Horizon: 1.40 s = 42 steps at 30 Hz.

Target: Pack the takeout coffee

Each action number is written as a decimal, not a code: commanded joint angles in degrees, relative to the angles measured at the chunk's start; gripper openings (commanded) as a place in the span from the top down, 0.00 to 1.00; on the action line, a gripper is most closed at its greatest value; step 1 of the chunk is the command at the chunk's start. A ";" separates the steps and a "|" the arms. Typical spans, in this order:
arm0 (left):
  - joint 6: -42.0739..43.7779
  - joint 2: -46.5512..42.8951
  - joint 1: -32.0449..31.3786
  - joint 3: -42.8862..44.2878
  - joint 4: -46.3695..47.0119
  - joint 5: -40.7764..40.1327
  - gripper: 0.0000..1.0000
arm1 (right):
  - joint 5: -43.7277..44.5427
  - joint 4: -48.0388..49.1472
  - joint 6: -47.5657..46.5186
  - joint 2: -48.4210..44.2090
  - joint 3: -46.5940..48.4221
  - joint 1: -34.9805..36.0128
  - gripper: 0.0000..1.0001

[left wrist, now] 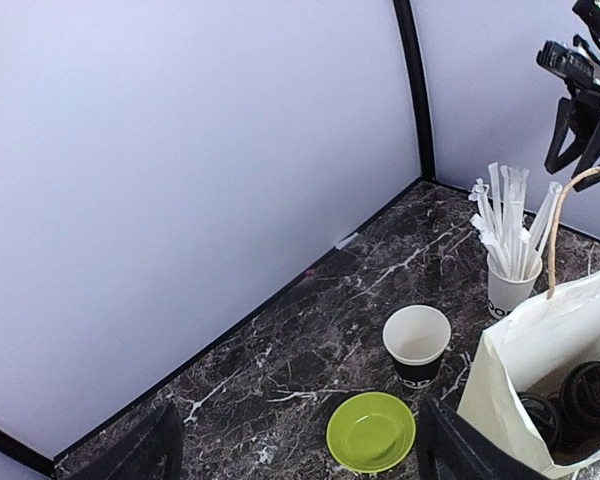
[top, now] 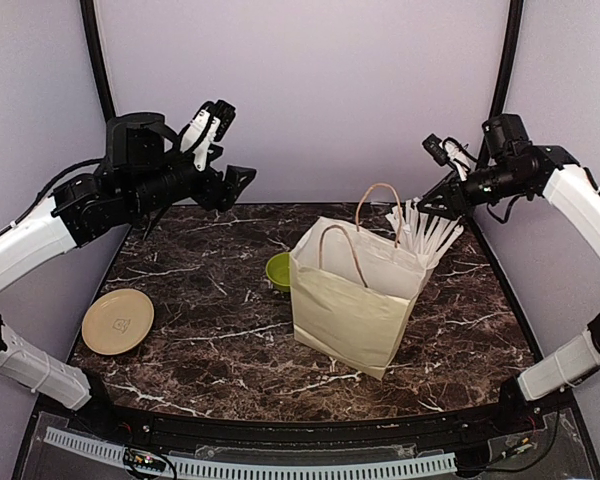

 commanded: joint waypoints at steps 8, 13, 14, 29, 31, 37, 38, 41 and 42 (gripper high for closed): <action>-5.05 -3.07 1.47 -3.81 3.55 1.44 0.18 | 7.61 7.18 5.02 9.72 1.94 -0.16 0.67; -5.78 -4.10 1.47 -5.06 3.96 1.49 0.18 | 6.33 8.47 5.22 11.27 1.59 -0.18 0.80; -5.78 -4.12 1.47 -5.25 3.96 1.41 0.18 | 6.36 8.68 5.35 11.46 1.71 -0.16 0.85; -4.58 -1.33 1.46 -3.11 3.69 0.96 0.18 | 5.34 0.13 4.15 4.84 13.30 -0.17 1.00; -4.30 -0.80 1.47 -2.80 4.26 0.07 0.18 | 5.29 -1.75 3.38 2.98 16.50 -0.19 1.00; -3.39 1.31 1.52 -1.71 5.08 -2.67 0.18 | 2.64 -3.15 2.69 -2.44 24.33 -0.11 1.00; -3.45 1.85 1.50 -1.20 5.01 -2.84 0.18 | 1.35 -3.06 2.56 -3.25 25.26 -0.11 1.00; -3.81 2.66 1.47 -0.31 4.71 -3.17 0.18 | -3.51 -2.79 2.24 -5.35 27.72 -0.15 1.00; -4.02 2.87 1.47 -0.06 4.70 -3.21 0.18 | -5.37 -2.70 2.13 -6.12 28.46 -0.12 1.00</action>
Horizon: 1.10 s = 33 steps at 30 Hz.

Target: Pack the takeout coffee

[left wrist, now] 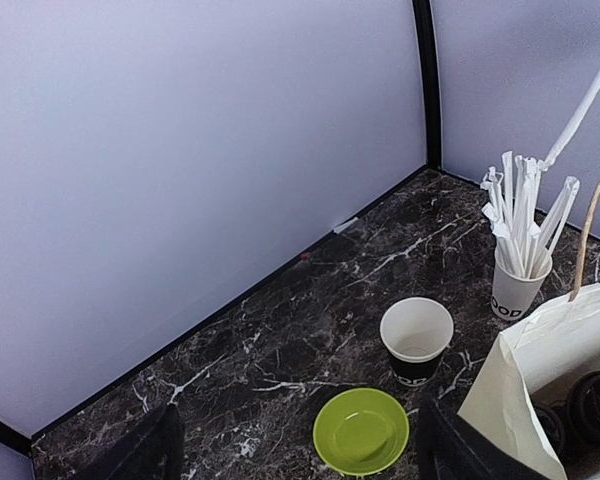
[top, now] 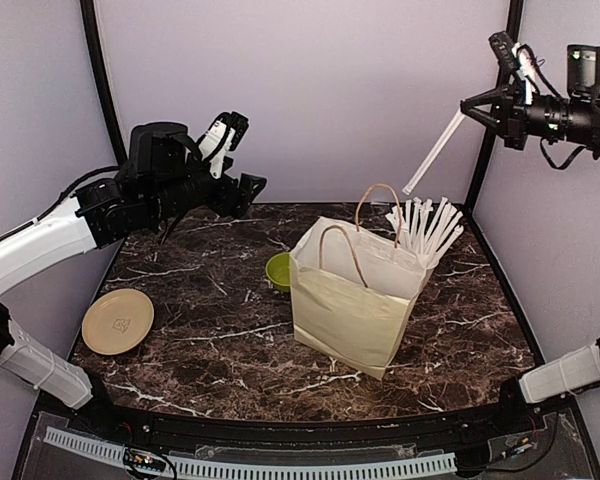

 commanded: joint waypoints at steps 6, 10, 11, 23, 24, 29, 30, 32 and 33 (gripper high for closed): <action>-0.74 0.29 0.19 3.06 1.52 -2.04 0.18 | -23.55 -3.54 -1.02 -1.87 7.46 0.15 1.00; -1.10 0.12 0.18 3.48 1.07 -2.10 0.18 | -30.71 -4.16 -1.39 -1.69 6.67 1.01 1.00; -1.11 -0.12 0.18 3.49 1.01 -2.15 0.18 | -31.14 -4.36 -1.86 -1.55 6.21 1.37 1.00; -0.96 -1.05 0.18 3.23 0.42 -2.13 0.18 | -31.15 -6.94 -4.94 1.28 12.72 3.43 1.00; -0.87 -1.05 0.22 3.23 0.48 -2.22 0.18 | -32.70 -6.44 -4.47 1.91 13.93 3.45 1.00; -0.67 -1.15 0.23 3.20 0.24 -2.09 0.18 | -37.63 -2.28 0.54 4.69 16.57 3.66 1.00; -0.68 -1.23 0.19 3.17 0.02 -1.99 0.18 | -37.21 -2.17 0.81 4.94 15.72 3.73 1.00; -0.81 -1.66 0.23 2.92 -0.22 -1.85 0.18 | -34.88 -2.17 0.08 4.31 11.96 4.02 1.00; -0.87 -2.08 0.21 2.63 -0.21 -1.91 0.18 | -33.16 -2.49 -0.92 3.64 9.28 4.24 1.00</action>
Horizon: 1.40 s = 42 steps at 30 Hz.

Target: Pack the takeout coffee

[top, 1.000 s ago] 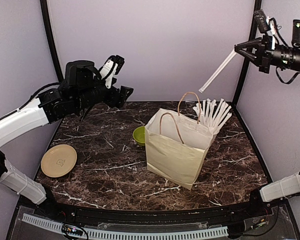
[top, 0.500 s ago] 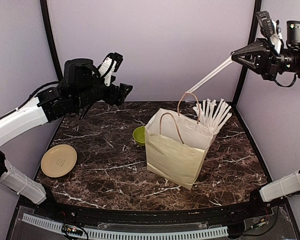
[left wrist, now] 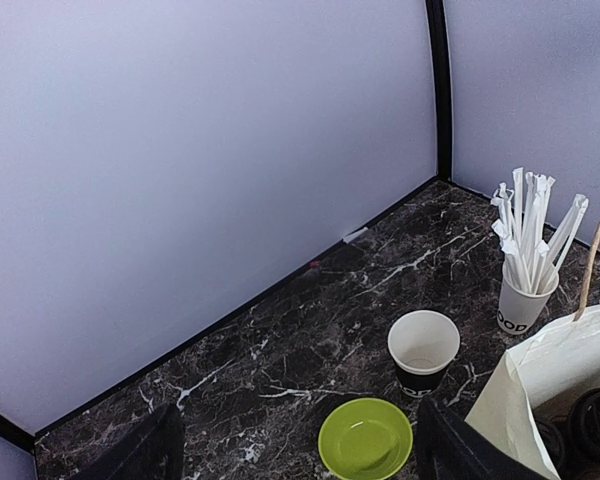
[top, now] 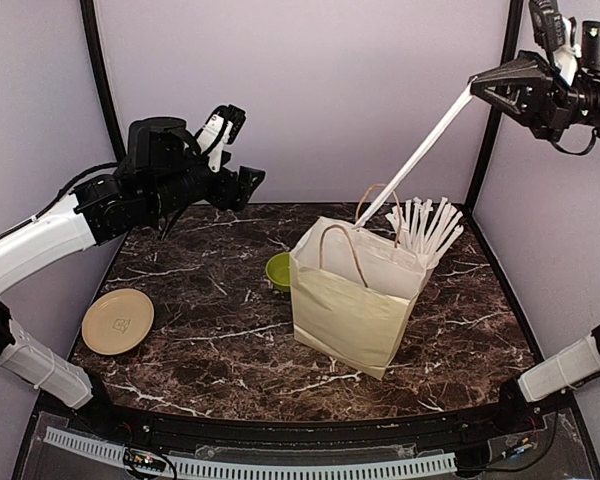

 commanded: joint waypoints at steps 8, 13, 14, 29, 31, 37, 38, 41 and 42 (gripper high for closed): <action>1.02 -4.22 0.18 -1.54 0.39 -1.30 0.18 | 18.04 -4.97 -8.08 -1.72 -17.77 5.52 1.00; 1.28 -3.78 0.21 -3.11 0.75 -1.33 0.18 | 23.61 -12.38 -13.34 1.13 -18.41 10.21 1.00; 1.33 -3.79 0.18 -3.29 0.82 -1.43 0.18 | 24.56 -15.55 -15.27 2.50 -16.98 11.74 1.00; 2.98 -3.97 0.21 -4.79 0.07 -3.27 0.18 | 39.86 -22.89 -18.32 18.37 -18.70 26.14 1.00; 3.12 -4.05 0.24 -5.25 0.09 -3.46 0.18 | 40.30 -22.88 -18.45 19.90 -17.47 26.32 0.93; 3.68 -4.31 0.18 -6.70 0.60 -3.87 0.17 | 40.06 -22.76 -18.79 20.16 -12.79 26.32 0.62; 3.86 -4.27 0.18 -6.80 0.82 -3.85 0.17 | 40.01 -22.45 -18.74 19.68 -12.09 26.31 0.59; 4.26 -4.09 0.22 -7.07 1.20 -3.80 0.17 | 41.03 -21.72 -19.02 17.91 -9.63 26.25 0.50; 4.53 -4.03 0.20 -7.08 1.32 -3.69 0.17 | 41.94 -21.37 -19.18 17.20 -8.93 26.17 0.48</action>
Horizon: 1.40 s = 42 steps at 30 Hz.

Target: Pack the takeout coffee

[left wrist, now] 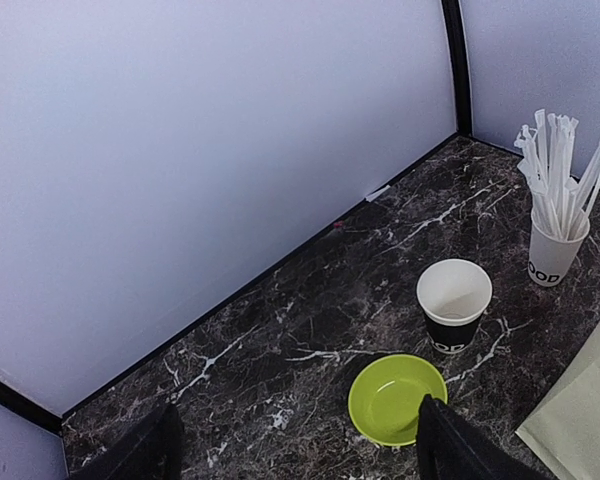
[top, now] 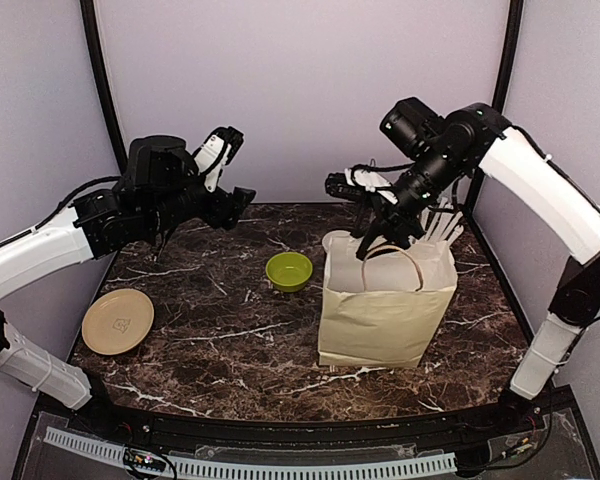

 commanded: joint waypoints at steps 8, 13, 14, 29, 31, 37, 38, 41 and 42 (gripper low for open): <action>2.06 -1.06 0.18 -0.53 1.75 0.02 0.17 | 4.62 9.28 1.64 -11.17 4.13 -8.08 0.34; 1.93 -1.88 0.24 -1.65 2.64 0.33 0.17 | 1.79 19.58 8.77 -14.65 -6.12 -23.70 0.47; 2.00 -2.15 0.21 -1.85 2.98 0.44 0.17 | 1.66 20.88 9.47 -15.07 -8.39 -25.97 0.48; 2.17 -1.13 0.18 -1.46 2.44 1.15 0.17 | -0.53 31.36 17.98 -9.09 -23.29 -39.40 0.45; 2.04 -1.02 0.18 -1.46 2.35 1.14 0.17 | -2.37 31.32 18.17 -8.16 -23.10 -39.39 0.45; 1.52 -0.65 0.20 -1.46 2.38 1.63 0.17 | -7.60 30.41 18.58 -4.47 -22.26 -39.40 0.46; 1.47 -0.58 0.19 -1.45 2.28 1.69 0.17 | -7.97 30.15 18.57 -3.97 -22.08 -39.41 0.47; 1.45 -0.58 0.23 -1.44 2.23 1.70 0.17 | -8.77 30.14 18.25 -2.99 -22.08 -39.42 0.53; 1.48 -0.51 0.20 -1.44 2.29 1.71 0.17 | -8.98 30.18 18.25 -2.90 -22.10 -39.34 0.56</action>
